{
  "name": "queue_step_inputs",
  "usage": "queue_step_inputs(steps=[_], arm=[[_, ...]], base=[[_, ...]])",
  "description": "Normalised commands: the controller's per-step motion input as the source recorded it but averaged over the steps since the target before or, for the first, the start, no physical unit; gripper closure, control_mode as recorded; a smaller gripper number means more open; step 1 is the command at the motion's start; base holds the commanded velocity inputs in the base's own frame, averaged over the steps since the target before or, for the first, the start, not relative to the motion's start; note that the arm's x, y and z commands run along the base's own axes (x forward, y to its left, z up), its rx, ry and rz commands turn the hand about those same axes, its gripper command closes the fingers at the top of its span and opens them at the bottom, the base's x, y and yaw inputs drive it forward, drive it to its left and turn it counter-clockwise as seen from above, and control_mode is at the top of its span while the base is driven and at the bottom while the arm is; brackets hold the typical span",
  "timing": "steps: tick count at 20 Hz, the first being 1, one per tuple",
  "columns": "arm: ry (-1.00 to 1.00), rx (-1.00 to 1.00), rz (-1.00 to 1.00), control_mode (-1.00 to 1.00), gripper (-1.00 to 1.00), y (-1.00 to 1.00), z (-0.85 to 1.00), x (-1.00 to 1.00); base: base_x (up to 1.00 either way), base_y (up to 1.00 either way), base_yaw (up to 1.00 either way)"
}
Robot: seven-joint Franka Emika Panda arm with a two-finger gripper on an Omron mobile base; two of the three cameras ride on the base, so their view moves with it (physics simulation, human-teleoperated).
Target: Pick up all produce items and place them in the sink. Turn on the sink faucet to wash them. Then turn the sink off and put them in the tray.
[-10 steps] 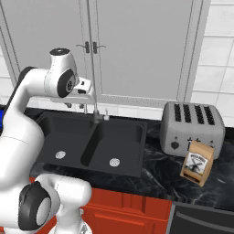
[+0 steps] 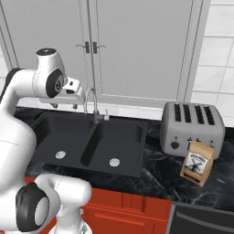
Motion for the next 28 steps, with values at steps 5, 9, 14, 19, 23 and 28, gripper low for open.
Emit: queue_step_inputs(steps=[5,9,14,19,23,28], arm=[[0.0,-0.03,0.0,-1.0,-1.0,0.84,0.0,-0.06],[0.03,-0.02,0.0,-1.0,-1.0,0.93,0.0,-0.02],[0.04,0.0,0.0,-1.0,-1.0,0.87,-0.1,-0.03],[0.05,0.0,0.0,-1.0,-1.0,0.85,-0.18,-0.01],[0.05,0.0,0.03,-1.0,-1.0,0.35,-0.13,-0.21],[0.02,0.02,0.01,-1.0,-1.0,0.39,-0.22,-0.03]], base=[[0.0,0.0,0.0],[0.0,0.0,0.0],[0.0,0.0,0.0],[0.0,0.0,0.0],[0.0,0.0,0.0],[0.0,0.0,0.0]])
